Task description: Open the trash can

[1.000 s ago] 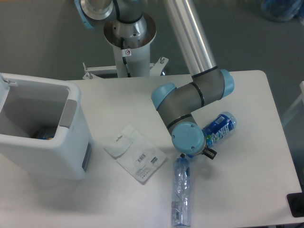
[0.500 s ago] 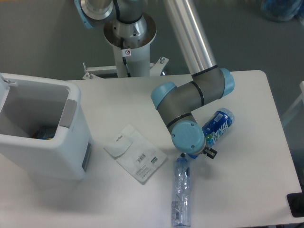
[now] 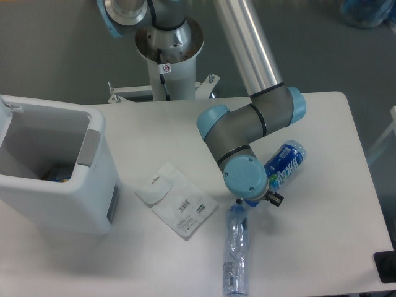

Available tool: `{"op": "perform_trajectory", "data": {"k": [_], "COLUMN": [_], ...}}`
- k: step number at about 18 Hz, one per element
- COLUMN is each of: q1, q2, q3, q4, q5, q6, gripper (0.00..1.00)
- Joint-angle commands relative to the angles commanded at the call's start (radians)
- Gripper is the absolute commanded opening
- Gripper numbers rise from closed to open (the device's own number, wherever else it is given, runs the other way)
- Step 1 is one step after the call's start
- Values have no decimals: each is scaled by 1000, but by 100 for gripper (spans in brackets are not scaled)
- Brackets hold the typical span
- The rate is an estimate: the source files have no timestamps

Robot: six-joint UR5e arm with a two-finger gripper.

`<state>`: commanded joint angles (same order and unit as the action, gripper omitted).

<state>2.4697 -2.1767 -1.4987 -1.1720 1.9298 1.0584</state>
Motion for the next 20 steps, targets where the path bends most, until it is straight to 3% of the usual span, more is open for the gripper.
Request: {"op": "perform_trajectory", "data": {"k": [1,2,5,10,14,18,20], "q1": [0,0,6,83,146,199,239], "q2": [0,3,31,100,136,141,141], "q3": [2,2,17,83,95,199,247], "q4": [0,0,2,2,2,3,-5], "q5": [-2,-3,-21,-245,-371,-383,-441], "q6": [0,0,-14,-156,-169,-153,-100], "gripper": [93,100,100,100,100,100,100]}}
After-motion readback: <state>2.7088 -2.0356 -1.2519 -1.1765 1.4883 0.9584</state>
